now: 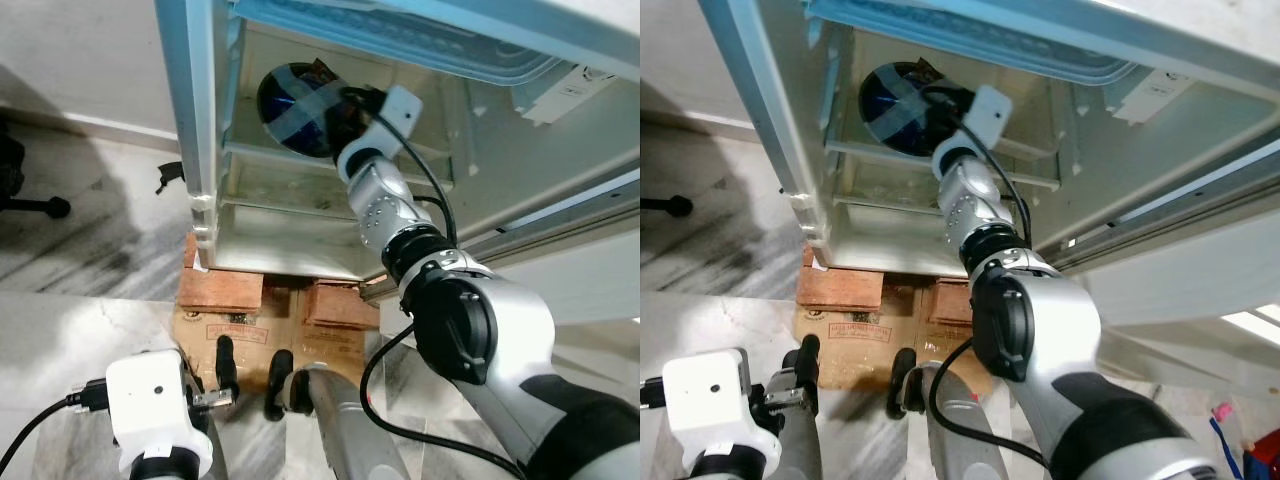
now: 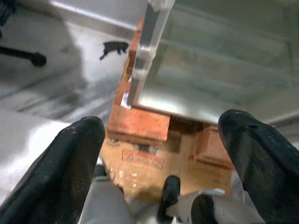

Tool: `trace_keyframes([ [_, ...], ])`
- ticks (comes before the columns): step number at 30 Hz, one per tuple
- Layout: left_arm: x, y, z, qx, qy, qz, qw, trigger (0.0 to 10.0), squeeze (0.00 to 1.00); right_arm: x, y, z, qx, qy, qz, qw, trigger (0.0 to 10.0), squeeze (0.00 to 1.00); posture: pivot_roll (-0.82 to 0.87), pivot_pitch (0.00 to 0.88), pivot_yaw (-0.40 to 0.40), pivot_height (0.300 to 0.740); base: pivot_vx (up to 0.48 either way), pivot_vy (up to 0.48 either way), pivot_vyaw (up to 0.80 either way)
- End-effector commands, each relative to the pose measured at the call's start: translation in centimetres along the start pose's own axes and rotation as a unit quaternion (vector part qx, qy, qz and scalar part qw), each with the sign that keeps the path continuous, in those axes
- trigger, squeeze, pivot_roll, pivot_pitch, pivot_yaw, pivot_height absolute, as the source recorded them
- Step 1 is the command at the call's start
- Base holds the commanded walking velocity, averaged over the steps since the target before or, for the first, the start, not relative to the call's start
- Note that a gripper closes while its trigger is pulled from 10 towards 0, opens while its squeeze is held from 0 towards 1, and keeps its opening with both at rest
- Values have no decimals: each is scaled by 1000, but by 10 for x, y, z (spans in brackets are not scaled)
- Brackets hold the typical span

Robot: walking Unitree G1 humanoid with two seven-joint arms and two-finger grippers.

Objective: Restocking fridge

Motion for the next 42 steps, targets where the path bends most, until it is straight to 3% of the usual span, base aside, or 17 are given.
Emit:
trace_keyframes([
  [1,44,24,-8,-13,-23,-57,998,10000,0,10,-2,7,10,-41,11,999,10000,0,261,272,-298,740,0,0,0],
  [6,43,41,-2,14,-17,-52,998,10000,0,31,-6,20,20,-93,28,995,10000,0,245,215,-298,740,0,0,0],
  [7,43,45,0,24,-14,-53,998,10000,0,38,-10,21,21,-125,41,991,10000,0,239,189,-295,740,0,0,0],
  [14,37,70,6,61,11,-52,997,10000,0,58,-22,17,7,-142,80,987,10000,0,209,99,-268,740,0,0,0],
  [15,34,80,6,64,18,-49,997,10000,0,62,-25,11,-5,-143,89,986,10000,0,193,70,-254,740,0,0,0],
  [20,27,101,6,78,41,-49,995,10000,0,77,-48,-29,-79,-139,135,978,10000,0,154,6,-222,740,0,0,0],
  [25,17,109,0,85,60,-41,994,10000,0,83,-75,-54,-120,-133,169,969,10000,0,128,0,-197,740,0,0,0],
  [27,3,107,-6,89,72,-16,993,10000,0,89,-98,-62,-126,-139,177,966,10000,0,123,0,-187,740,0,0,0],
  [33,-21,113,-17,84,88,5,993,10000,0,103,-130,-64,-114,-147,159,970,10000,0,124,0,-163,740,0,0,0],
  [34,-27,115,-23,86,117,-7,989,10000,0,116,-146,-61,-98,-144,124,977,10000,0,128,0,-148,740,0,0,0],
  [42,-33,116,-22,121,171,-33,977,10000,0,126,-169,-57,-84,-147,77,983,10000,0,115,0,-105,740,0,0,0],
])
Point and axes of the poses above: a point about 5 cm out from each wrist's last joint towards the gripper, its own y axis pointing out of the wrist towards the gripper, its own z axis along the axis of the wrist's last joint, x = y × z, the point moved 4 cm from there along y, pointing out of the wrist towards the gripper, and after that the axes turned 14 degrees about y, right-handed, at the moved point
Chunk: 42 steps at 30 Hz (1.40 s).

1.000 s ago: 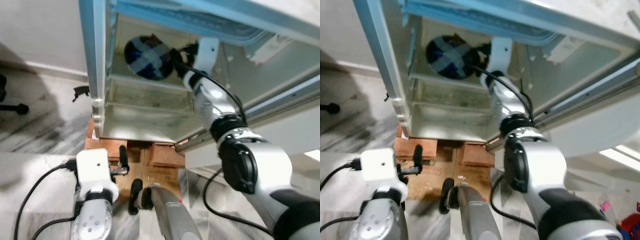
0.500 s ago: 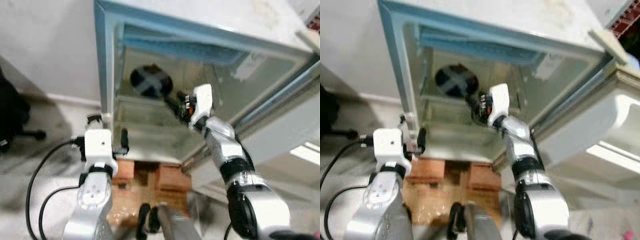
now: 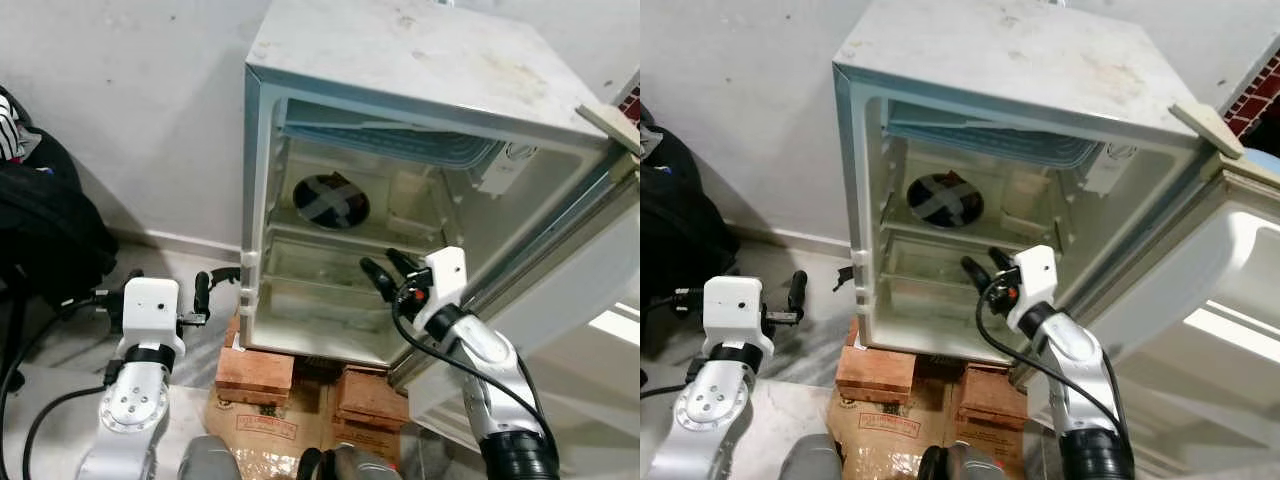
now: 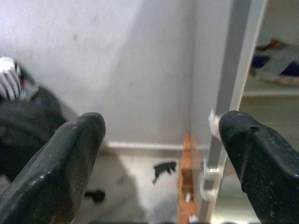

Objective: Restocking fridge

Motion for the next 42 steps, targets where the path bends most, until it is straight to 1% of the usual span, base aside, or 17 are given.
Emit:
trace_keyframes([
  [1,3,0,4,22,19,-14,999,10000,0,8,-9,7,12,-10,-21,1000,10000,0,115,0,-103,740,0,0,0],
  [3,3,0,5,32,27,-19,999,10000,0,10,-12,6,14,-12,-29,999,10000,0,111,0,-97,740,0,0,0],
  [7,2,1,5,36,30,-18,999,10000,0,9,-14,6,14,-9,-34,999,10000,0,106,0,-92,740,0,0,0],
  [9,9,5,9,41,23,-21,999,10000,0,13,-14,5,12,-2,-42,999,10000,0,96,0,-84,740,-272,0,0],
  [13,15,8,14,51,16,-25,998,10000,0,13,-13,5,6,2,-46,999,10000,0,96,0,-82,740,-262,0,0],
  [16,15,9,14,52,15,-25,998,10000,0,13,-13,5,5,2,-47,999,10000,0,97,0,-82,740,0,0,0],
  [25,15,9,15,57,12,-23,998,10000,0,12,-8,8,5,3,-52,999,10000,0,96,0,-84,740,-270,0,0],
  [30,15,10,16,58,10,-24,998,10000,0,16,-7,9,3,7,-66,998,10000,0,94,0,-82,740,-266,0,0],
  [31,16,11,16,59,8,-25,998,10000,0,20,-6,11,9,13,-80,997,10000,0,92,0,-81,740,-251,0,0],
  [33,16,12,18,60,7,-25,998,10000,0,23,-5,12,10,15,-93,995,10000,0,91,0,-79,740,0,0,0],
  [37,17,13,19,63,4,-26,998,10000,0,23,-2,13,9,20,-102,995,10000,0,86,0,-74,740,0,0,0],
  [40,18,14,20,63,3,-26,998,10000,0,28,0,13,5,-6,-129,992,10000,0,84,0,-73,740,0,0,0],
  [42,18,14,20,62,1,-25,998,10000,0,28,1,14,7,-28,-133,991,10000,0,83,0,-73,740,0,0,0],
])
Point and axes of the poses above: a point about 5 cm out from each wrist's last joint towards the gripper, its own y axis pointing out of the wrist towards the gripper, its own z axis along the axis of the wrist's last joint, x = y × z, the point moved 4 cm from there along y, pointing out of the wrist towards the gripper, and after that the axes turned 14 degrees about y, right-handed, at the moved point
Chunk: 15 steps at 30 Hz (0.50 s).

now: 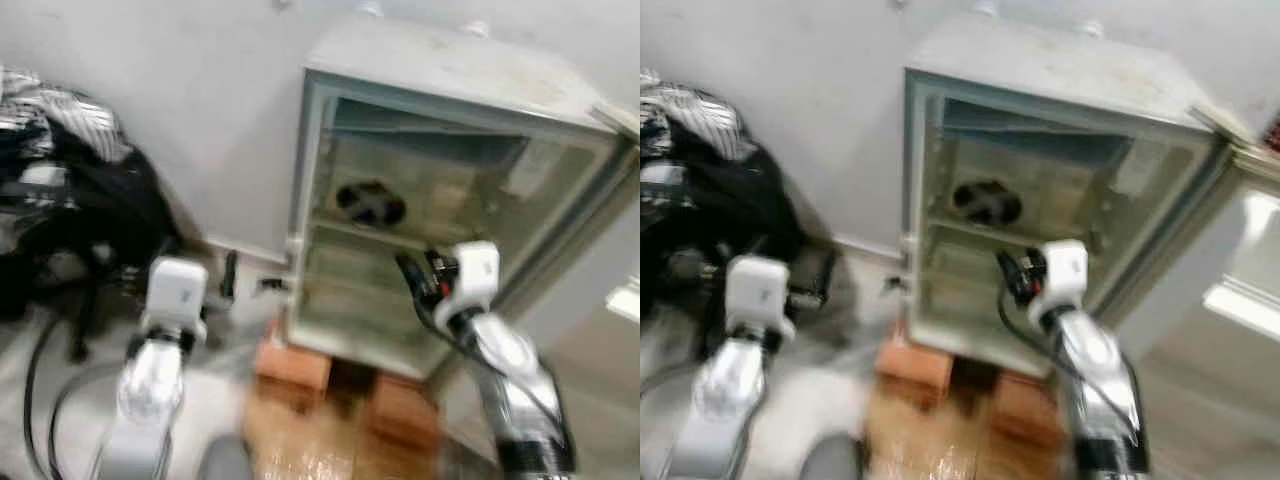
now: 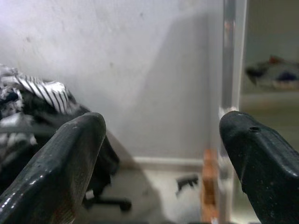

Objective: Restocking fridge

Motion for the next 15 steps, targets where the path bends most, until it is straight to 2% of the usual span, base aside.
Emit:
trace_keyframes([
  [1,-5,6,9,14,7,6,1000,10000,0,-1,3,6,10,-23,-4,1000,10000,0,83,0,-73,740,0,0,0],
  [4,-5,7,13,21,-3,3,1000,10000,0,-4,5,9,18,-9,-12,1000,10000,0,81,0,-74,740,0,0,0],
  [6,-2,8,16,26,-17,-6,1000,10000,0,-6,6,11,14,-25,-6,1000,10000,0,77,0,-74,740,0,0,0],
  [10,3,9,19,28,-19,-11,999,10000,0,1,7,11,13,-36,-27,999,10000,0,75,0,-76,740,0,-431,0],
  [15,4,10,20,27,-18,-9,999,10000,0,14,7,17,27,16,-49,998,10000,0,77,0,-77,740,0,-480,0],
])
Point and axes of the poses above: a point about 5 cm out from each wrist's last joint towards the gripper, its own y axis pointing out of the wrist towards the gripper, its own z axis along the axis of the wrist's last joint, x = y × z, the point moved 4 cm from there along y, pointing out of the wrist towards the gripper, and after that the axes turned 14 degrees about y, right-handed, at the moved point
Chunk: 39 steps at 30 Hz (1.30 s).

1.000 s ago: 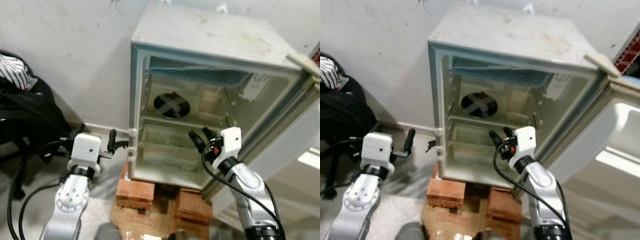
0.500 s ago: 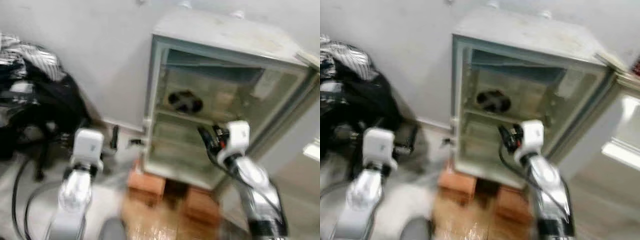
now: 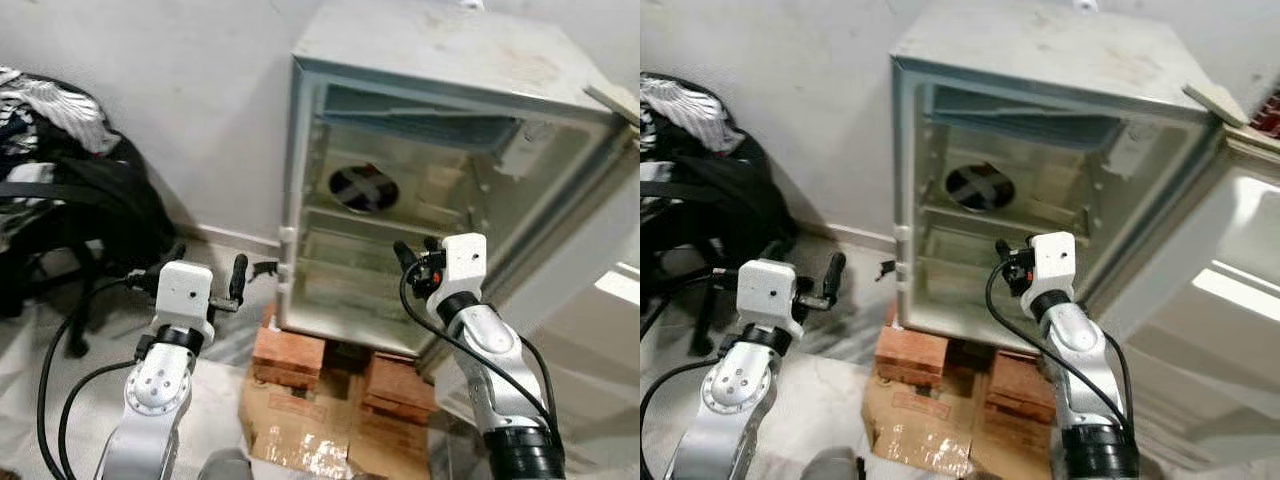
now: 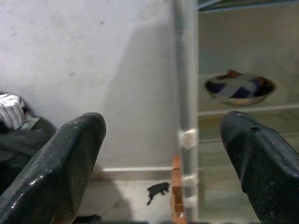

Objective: Restocking fridge

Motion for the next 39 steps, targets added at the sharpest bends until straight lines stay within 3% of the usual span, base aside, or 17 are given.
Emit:
trace_keyframes([
  [1,4,1,4,3,-1,-3,1000,10000,0,19,-3,3,1,24,-31,999,10000,0,77,0,-77,740,0,-480,0],
  [7,3,0,1,-11,-1,1,1000,10000,0,20,-8,-2,-16,28,-18,999,10000,0,81,0,-79,740,0,-480,-144],
  [10,4,0,-1,-18,-7,0,1000,10000,0,12,-19,-15,-57,30,27,998,10000,0,78,0,-80,740,0,-476,0],
  [15,5,1,-2,-26,-14,-3,1000,10000,0,5,-37,-34,-127,51,89,987,10000,0,72,0,-82,740,-106,-423,0],
  [23,8,3,-2,-26,-12,-15,999,10000,0,0,-48,-44,-174,54,131,974,10000,0,67,0,-80,740,-261,-403,0],
  [27,8,3,-2,-29,-7,-12,999,10000,0,10,-56,-60,-210,45,129,968,10000,0,73,0,-80,740,0,-438,0],
  [33,5,2,-2,-22,7,-14,1000,10000,0,30,-51,-59,-212,28,90,973,10000,0,71,0,-77,740,0,-473,0],
  [36,3,3,-4,-26,7,-10,1000,10000,0,50,-35,-41,-171,4,34,985,10000,0,67,0,-75,740,0,-480,0],
  [39,2,4,-3,-26,4,-5,1000,10000,0,56,-25,-28,-141,-2,6,990,10000,0,68,0,-73,740,0,-475,0],
])
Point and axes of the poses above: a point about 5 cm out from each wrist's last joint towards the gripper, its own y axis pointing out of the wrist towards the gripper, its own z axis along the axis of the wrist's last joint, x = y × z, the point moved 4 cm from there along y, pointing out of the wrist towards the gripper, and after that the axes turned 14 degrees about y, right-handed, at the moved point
